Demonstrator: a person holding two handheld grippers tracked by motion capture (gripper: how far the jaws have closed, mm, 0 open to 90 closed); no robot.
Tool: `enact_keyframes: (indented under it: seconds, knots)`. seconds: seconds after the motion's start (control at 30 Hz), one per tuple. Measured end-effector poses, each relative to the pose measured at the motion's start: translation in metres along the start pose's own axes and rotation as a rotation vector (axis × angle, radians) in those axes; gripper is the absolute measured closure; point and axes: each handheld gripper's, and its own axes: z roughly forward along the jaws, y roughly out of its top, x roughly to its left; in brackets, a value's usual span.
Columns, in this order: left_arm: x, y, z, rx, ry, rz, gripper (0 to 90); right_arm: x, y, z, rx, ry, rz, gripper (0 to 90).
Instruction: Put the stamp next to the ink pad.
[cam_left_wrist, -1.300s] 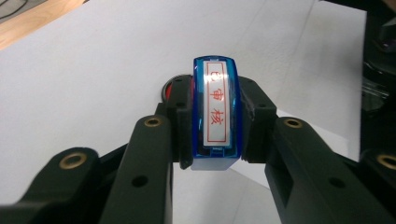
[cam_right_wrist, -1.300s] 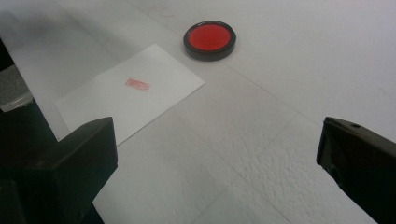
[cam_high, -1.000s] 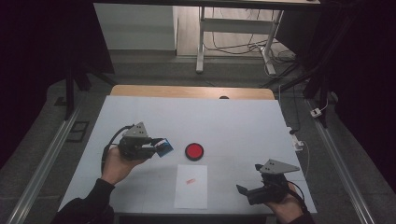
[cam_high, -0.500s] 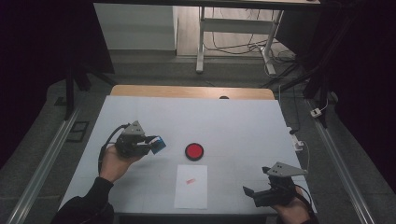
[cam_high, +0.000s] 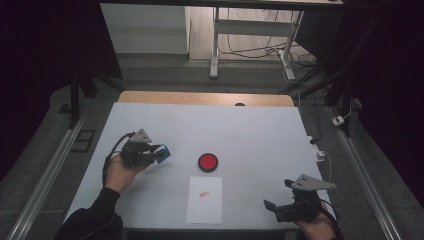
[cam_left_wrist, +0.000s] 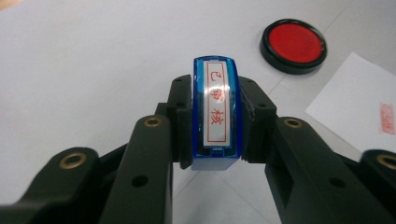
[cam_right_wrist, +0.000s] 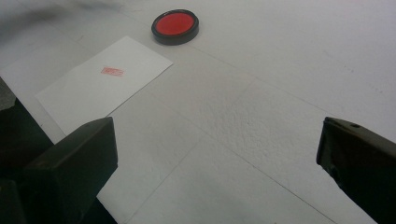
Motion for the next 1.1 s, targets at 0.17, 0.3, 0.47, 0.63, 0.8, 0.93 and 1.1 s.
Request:
enact_keyframes:
  seconds: [0.17, 0.3, 0.47, 0.63, 0.8, 0.93, 1.1]
  knots:
    - [0.005, -0.004, 0.007, 0.021, 0.008, -0.015, 69.7, 0.0, 0.0, 0.0, 0.006, 0.003, -0.003, 0.0]
    - [0.006, -0.006, 0.012, 0.045, 0.019, -0.012, 69.5, 0.0, 0.0, 0.0, 0.008, 0.003, -0.003, 0.0]
    - [0.008, -0.009, 0.017, 0.074, 0.015, -0.012, 69.3, 0.0, 0.0, 0.001, 0.012, 0.005, -0.005, 0.0]
    - [0.009, -0.011, 0.021, 0.092, 0.011, -0.018, 69.3, 0.0, 0.0, 0.001, 0.013, 0.01, -0.008, 0.0]
    - [0.008, -0.011, 0.024, 0.115, 0.007, -0.015, 69.2, 0.001, 0.0, 0.001, 0.015, 0.01, -0.011, 0.0]
    - [0.009, -0.011, 0.023, 0.111, 0.003, -0.025, 66.5, 0.001, 0.0, 0.001, 0.016, 0.011, -0.012, 0.0]
    - [0.009, -0.009, 0.019, 0.08, -0.014, -0.047, 53.8, 0.001, 0.0, 0.001, 0.017, 0.011, -0.014, 0.0]
